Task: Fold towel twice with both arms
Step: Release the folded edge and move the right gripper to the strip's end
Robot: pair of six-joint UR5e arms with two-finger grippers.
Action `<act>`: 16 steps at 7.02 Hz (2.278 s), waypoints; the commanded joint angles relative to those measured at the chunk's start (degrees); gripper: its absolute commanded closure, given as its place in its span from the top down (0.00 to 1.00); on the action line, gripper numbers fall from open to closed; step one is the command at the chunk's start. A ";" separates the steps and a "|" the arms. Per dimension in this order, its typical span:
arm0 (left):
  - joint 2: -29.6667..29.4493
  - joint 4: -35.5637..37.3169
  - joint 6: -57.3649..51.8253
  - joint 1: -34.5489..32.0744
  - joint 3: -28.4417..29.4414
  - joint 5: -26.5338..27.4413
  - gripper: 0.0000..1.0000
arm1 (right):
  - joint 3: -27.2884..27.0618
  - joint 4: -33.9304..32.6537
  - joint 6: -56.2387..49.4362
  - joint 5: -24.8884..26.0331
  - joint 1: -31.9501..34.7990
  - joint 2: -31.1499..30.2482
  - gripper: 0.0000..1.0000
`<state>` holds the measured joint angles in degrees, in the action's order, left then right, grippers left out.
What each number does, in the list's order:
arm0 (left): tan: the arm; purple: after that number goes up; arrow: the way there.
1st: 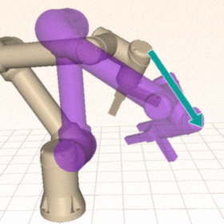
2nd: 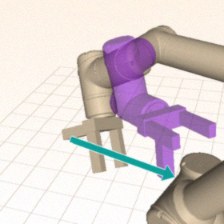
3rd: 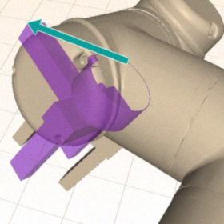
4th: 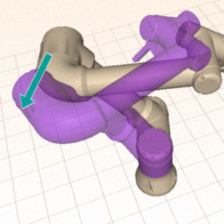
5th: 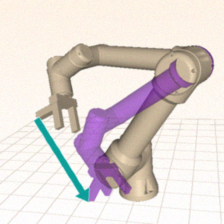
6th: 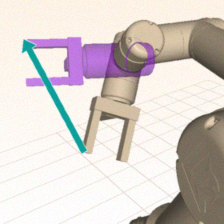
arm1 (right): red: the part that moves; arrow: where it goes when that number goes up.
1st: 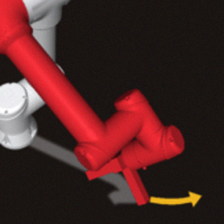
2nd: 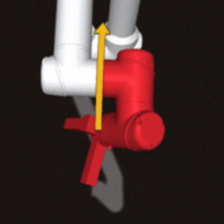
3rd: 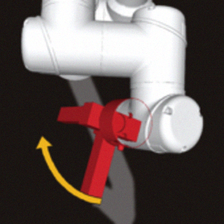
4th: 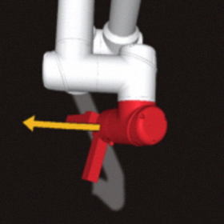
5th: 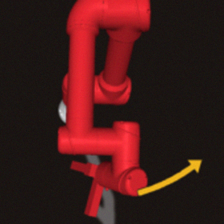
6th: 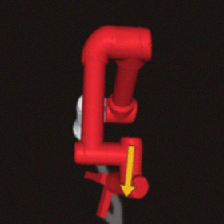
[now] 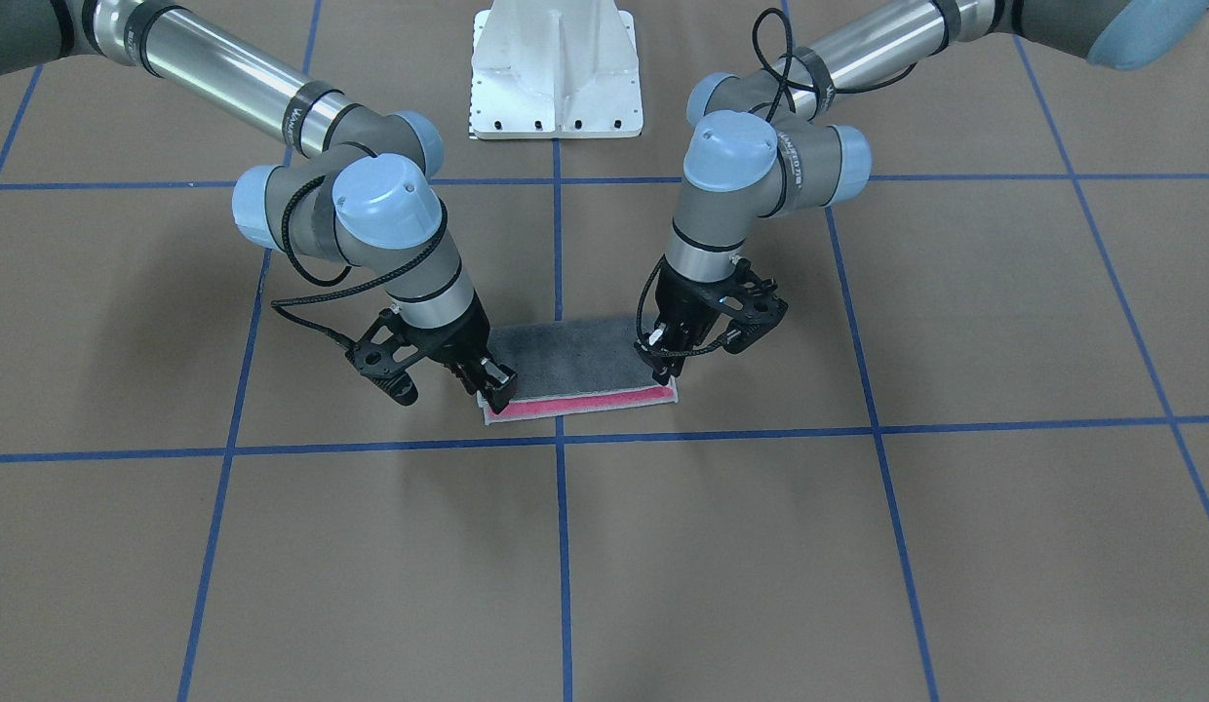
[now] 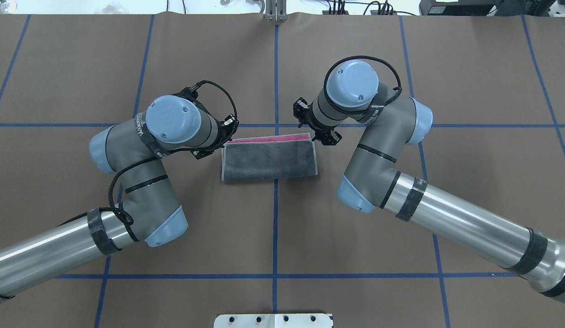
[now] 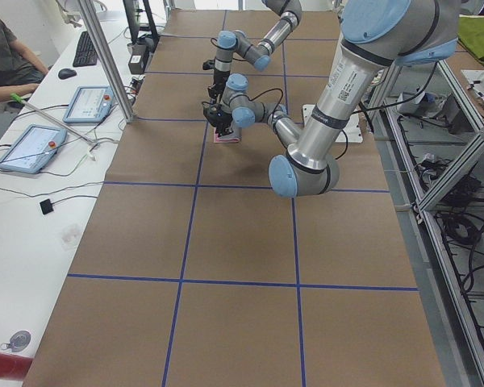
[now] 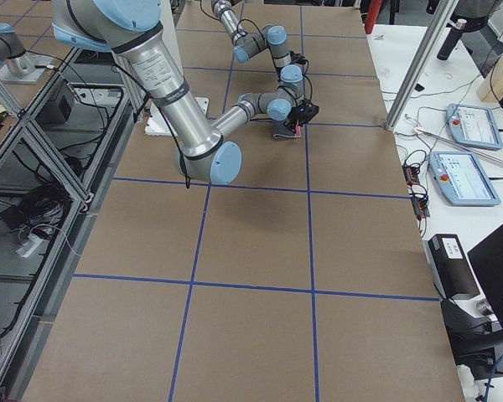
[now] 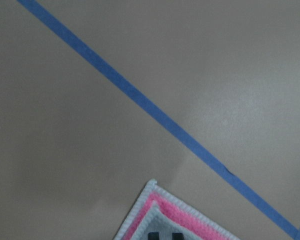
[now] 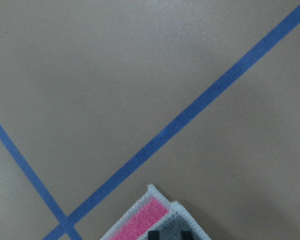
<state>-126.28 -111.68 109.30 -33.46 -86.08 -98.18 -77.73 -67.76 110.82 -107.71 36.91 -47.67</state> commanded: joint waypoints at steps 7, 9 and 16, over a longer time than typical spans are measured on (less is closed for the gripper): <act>0.24 0.76 0.57 -1.17 -1.72 -4.57 1.00 | -12.45 0.52 7.99 -0.59 -5.33 -10.59 0.95; 0.24 0.76 0.57 -1.25 -1.98 -4.57 1.00 | -11.75 0.52 11.16 -0.04 -6.84 -10.26 0.92; 0.51 0.76 0.57 -1.17 -1.90 -4.57 1.00 | -8.84 6.67 13.02 1.19 -6.32 -10.78 0.36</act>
<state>-125.78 -110.85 109.86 -34.64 -88.03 -102.74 -86.08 -61.14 123.91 -106.51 30.49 -58.03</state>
